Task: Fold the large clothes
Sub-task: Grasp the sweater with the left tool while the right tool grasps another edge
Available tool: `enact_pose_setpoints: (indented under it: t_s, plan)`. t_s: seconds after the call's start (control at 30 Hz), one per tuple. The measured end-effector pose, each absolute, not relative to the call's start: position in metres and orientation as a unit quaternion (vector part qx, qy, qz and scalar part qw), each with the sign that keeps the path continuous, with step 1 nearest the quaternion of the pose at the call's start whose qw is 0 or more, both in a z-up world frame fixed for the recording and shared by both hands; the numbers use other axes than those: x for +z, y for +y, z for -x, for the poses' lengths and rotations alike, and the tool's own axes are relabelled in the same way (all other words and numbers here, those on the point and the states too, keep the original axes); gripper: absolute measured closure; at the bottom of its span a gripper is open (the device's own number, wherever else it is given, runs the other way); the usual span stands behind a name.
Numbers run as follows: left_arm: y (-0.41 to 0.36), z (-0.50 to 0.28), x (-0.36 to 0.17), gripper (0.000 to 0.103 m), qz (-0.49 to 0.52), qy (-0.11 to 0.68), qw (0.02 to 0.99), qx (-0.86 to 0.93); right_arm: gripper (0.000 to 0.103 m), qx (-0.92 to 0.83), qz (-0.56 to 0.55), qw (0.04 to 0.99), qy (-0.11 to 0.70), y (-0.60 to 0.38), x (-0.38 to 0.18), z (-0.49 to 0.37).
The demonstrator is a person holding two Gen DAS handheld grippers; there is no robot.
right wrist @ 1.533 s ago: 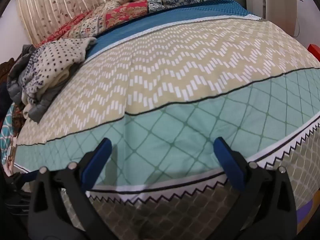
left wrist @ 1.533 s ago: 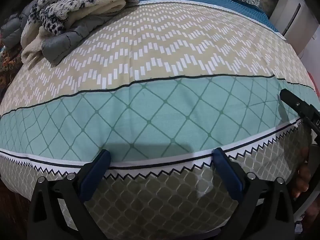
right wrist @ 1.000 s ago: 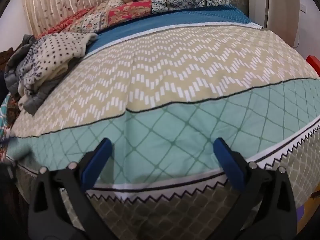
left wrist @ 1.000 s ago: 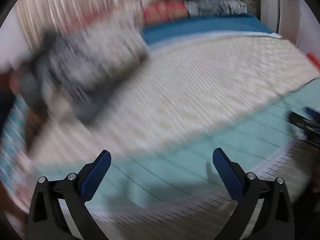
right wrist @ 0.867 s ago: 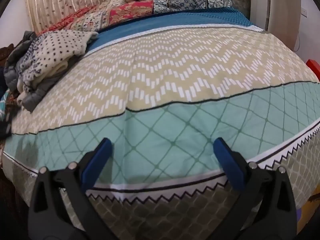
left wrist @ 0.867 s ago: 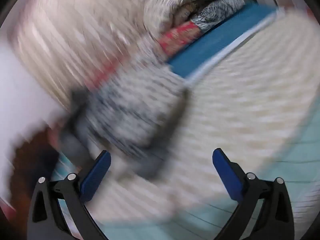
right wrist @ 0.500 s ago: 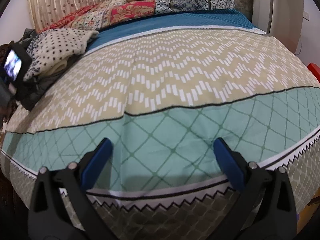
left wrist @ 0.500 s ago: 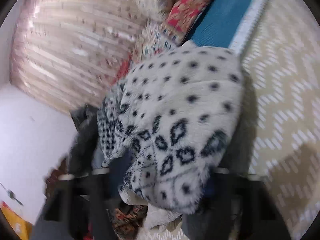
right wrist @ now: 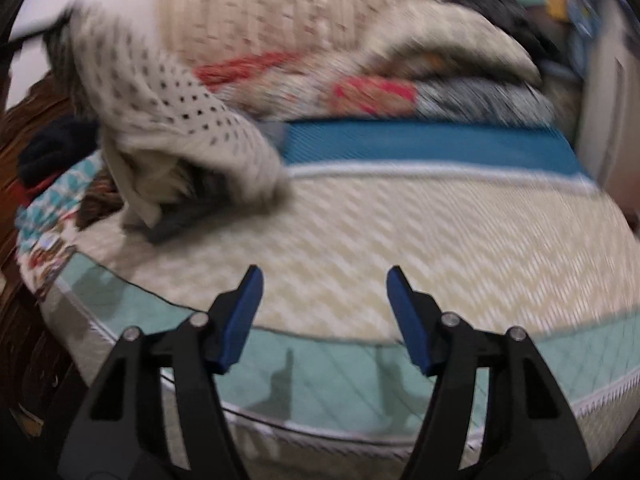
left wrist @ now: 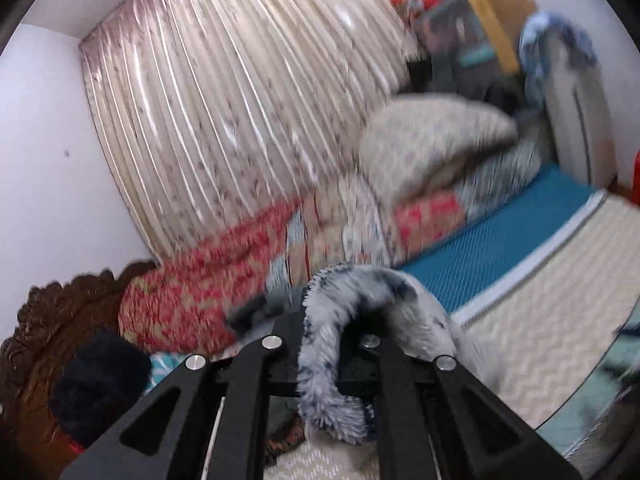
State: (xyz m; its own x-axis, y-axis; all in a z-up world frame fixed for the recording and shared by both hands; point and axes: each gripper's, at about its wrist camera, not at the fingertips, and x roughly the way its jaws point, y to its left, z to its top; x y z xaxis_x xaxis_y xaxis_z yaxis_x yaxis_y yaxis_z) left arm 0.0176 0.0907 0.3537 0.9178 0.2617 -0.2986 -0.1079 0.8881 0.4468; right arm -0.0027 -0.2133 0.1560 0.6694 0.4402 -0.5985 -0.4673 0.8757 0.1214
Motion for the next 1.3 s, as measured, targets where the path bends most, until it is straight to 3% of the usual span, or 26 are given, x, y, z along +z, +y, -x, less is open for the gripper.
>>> enact_pose_setpoints:
  t_s: [0.1, 0.23, 0.43, 0.63, 0.67, 0.7, 0.73, 0.77, 1.03, 1.3]
  plan:
    - [0.078, 0.007, 0.393, 0.077, -0.196, 0.158, 0.965, 0.079, 0.017, 0.286, 0.033, 0.908, 0.304, -0.184, 0.160, 0.014]
    - [0.069, 0.016, 0.420, 0.077, -0.168, 0.167, 0.970, 0.054, 0.009, 0.353, 0.015, 0.883, 0.308, -0.161, 0.160, 0.036]
    - [0.063, 0.029, 0.435, 0.077, -0.149, 0.172, 0.973, 0.036, 0.006, 0.374, 0.077, 0.876, 0.295, -0.119, 0.152, 0.065]
    - [0.067, 0.039, 0.445, 0.077, -0.150, 0.174, 0.972, 0.041, 0.007, 0.341, 0.128, 0.892, 0.267, -0.062, 0.140, 0.039]
    - [0.066, 0.041, 0.446, 0.077, -0.152, 0.173, 0.972, 0.044, 0.009, 0.334, 0.127, 0.895, 0.266, -0.055, 0.141, 0.030]
    - [0.068, 0.045, 0.449, 0.077, -0.151, 0.172, 0.972, 0.048, 0.032, 0.331, 0.124, 0.896, 0.270, -0.051, 0.145, 0.020]
    - [0.070, 0.048, 0.452, 0.077, -0.149, 0.170, 0.973, 0.050, 0.080, 0.330, 0.120, 0.892, 0.284, -0.049, 0.148, 0.009]
    - [0.073, 0.052, 0.453, 0.077, -0.146, 0.168, 0.973, 0.053, 0.096, 0.341, 0.094, 0.884, 0.304, -0.056, 0.157, -0.004]
    - [0.108, 0.101, 0.506, 0.077, -0.100, 0.098, 0.988, 0.063, 0.096, 0.235, -0.081, 0.957, 0.150, -0.235, 0.331, -0.032]
    - [0.115, 0.135, 0.542, 0.077, -0.029, 0.052, 0.998, -0.019, 0.096, 0.189, -0.060, 0.980, -0.010, -0.336, 0.506, 0.024]
